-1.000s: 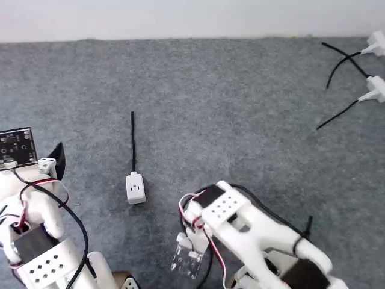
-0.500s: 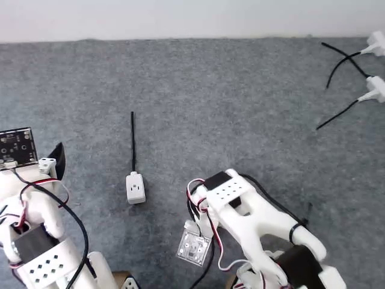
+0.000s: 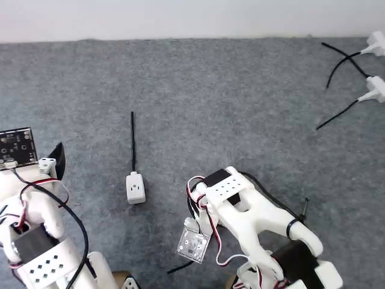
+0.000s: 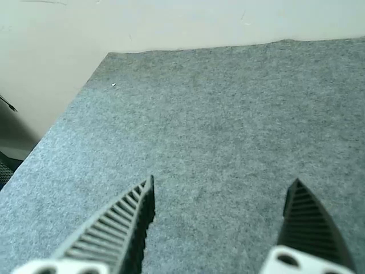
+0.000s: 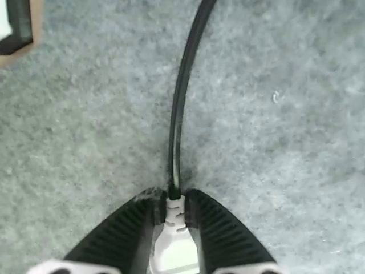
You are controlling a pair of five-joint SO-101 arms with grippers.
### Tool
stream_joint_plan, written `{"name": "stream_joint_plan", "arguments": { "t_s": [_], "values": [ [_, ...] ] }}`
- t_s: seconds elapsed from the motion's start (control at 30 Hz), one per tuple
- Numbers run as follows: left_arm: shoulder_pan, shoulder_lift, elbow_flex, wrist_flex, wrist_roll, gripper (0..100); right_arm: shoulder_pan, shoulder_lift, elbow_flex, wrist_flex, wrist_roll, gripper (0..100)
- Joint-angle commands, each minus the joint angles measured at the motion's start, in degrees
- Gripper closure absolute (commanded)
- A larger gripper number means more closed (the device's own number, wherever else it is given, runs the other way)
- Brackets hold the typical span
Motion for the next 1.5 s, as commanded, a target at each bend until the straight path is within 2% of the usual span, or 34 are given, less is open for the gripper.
{"name": "stream_joint_plan", "arguments": {
  "t_s": [0.0,0.23,0.5,0.7,0.93,1.2,1.47],
  "values": [
    [0.26,-0.09,-0.48,-0.44,-0.88,65,1.19,0.31,-1.14,-0.22,1.32,98.8],
    [1.41,-0.09,0.66,-0.88,-0.88,65,0.84,-0.22,-1.32,0.22,0.97,98.8],
    [8.53,-0.09,2.77,-0.79,-0.62,65,-4.09,-4.53,-6.51,1.89,-14.68,98.8],
    [8.7,-0.09,2.59,-1.67,3.52,65,-8.13,-11.74,-14.68,11.56,-22.15,98.8],
    [8.79,-0.09,2.59,-1.67,5.19,65,-10.95,-20.0,-24.26,18.77,-32.62,98.8],
    [8.88,-0.09,2.07,-1.76,9.05,65,-10.77,-28.35,-38.24,27.12,-43.08,98.9],
    [8.88,-0.09,1.19,-1.85,12.84,65,-10.77,-34.33,-49.14,28.0,-55.21,98.9]
  ]
}}
